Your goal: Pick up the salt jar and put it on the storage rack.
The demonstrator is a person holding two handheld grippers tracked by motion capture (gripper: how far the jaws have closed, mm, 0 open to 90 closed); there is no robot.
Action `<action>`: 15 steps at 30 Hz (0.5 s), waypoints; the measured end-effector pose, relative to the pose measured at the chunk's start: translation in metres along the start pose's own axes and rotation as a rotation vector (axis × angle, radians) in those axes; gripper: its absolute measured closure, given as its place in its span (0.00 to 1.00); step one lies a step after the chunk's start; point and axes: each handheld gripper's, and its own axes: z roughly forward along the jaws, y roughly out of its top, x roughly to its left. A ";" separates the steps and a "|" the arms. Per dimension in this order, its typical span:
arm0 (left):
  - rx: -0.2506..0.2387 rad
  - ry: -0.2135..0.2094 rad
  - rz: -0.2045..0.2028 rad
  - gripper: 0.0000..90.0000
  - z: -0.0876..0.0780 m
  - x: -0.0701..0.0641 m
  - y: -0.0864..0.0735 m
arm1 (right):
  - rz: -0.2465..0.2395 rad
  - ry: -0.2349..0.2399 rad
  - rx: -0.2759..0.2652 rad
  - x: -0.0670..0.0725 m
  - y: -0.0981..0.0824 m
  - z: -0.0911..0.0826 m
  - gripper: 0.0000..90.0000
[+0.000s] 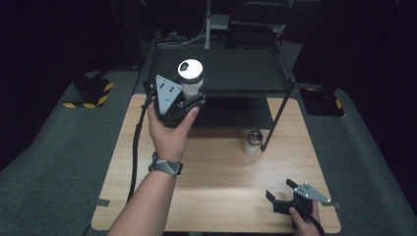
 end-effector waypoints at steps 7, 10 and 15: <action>-0.014 0.029 -0.004 0.35 0.014 0.001 0.003 | 0.004 0.002 -0.003 -0.001 -0.001 0.000 0.01; -0.017 0.040 -0.013 0.35 0.024 0.004 0.005 | 0.006 0.003 -0.003 -0.001 -0.001 -0.001 0.01; -0.007 0.051 -0.020 0.35 0.034 0.006 0.008 | 0.009 0.005 -0.005 -0.002 -0.001 -0.001 0.01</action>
